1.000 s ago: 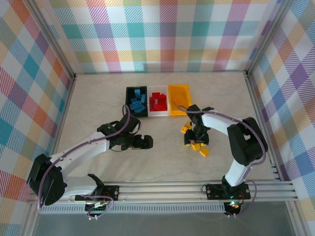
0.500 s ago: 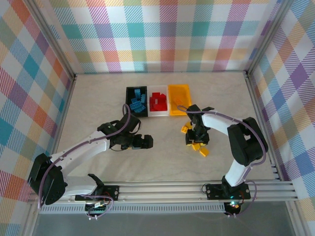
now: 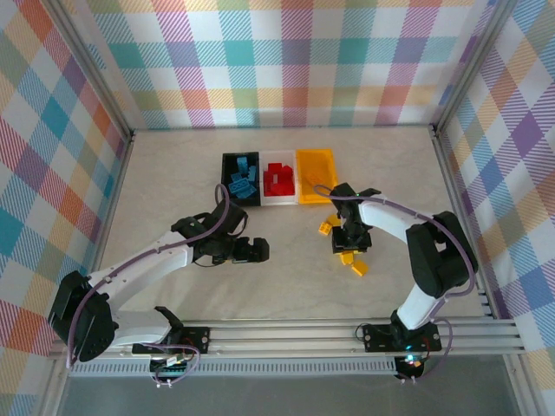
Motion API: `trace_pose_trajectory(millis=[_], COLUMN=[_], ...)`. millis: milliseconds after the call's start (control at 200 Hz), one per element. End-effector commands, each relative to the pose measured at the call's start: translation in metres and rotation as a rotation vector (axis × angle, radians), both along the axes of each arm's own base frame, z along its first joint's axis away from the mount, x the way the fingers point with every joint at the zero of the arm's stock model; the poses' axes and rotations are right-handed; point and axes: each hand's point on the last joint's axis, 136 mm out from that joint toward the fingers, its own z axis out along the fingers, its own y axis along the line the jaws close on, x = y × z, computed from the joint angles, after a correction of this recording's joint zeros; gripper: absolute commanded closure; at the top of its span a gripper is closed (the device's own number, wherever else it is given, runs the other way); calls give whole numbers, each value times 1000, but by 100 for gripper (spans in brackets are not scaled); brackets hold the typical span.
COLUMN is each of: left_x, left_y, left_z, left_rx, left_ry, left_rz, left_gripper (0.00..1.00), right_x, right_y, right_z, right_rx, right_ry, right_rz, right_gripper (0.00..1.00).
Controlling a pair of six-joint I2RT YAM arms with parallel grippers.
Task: Sort the legos into containers by color
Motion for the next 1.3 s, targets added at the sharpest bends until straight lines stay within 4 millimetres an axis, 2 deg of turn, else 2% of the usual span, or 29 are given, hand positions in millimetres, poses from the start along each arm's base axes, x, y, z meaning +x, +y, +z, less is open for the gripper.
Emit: trace_pose_trajectory(millis=[0, 110, 225, 480, 535, 740, 880, 1040, 1295], left_x=[-5, -5, -5, -5, -4, -4, -1, 2, 3], left_y=[2, 2, 3, 2, 2, 3, 6, 12, 21], left_z=[0, 0, 0, -1, -1, -4, 1, 12, 17], left_rx=[1, 2, 5, 18, 17, 29, 30, 2, -14], left_ry=[-1, 0, 0, 3, 3, 12, -8, -44, -71], left_rz=[5, 5, 1, -12, -12, -12, 6, 49, 91], left_gripper=[1, 1, 1, 1, 1, 1, 1, 0, 0], right_x=[-4, -9, -13, -15, -13, -2, 5, 21, 76], right_y=[-1, -2, -2, 0, 1, 6, 11, 23, 55], right_z=[4, 1, -5, -11, -10, 1, 17, 46, 98], right_rx=[-2, -1, 3, -1, 0, 11, 29, 72, 149], right_ry=[9, 21, 40, 51, 48, 18, -3, -50, -146], right_rz=[12, 10, 13, 6, 7, 11, 7, 4, 39], right_gripper=[55, 45, 45, 54, 58, 61, 61, 61, 60])
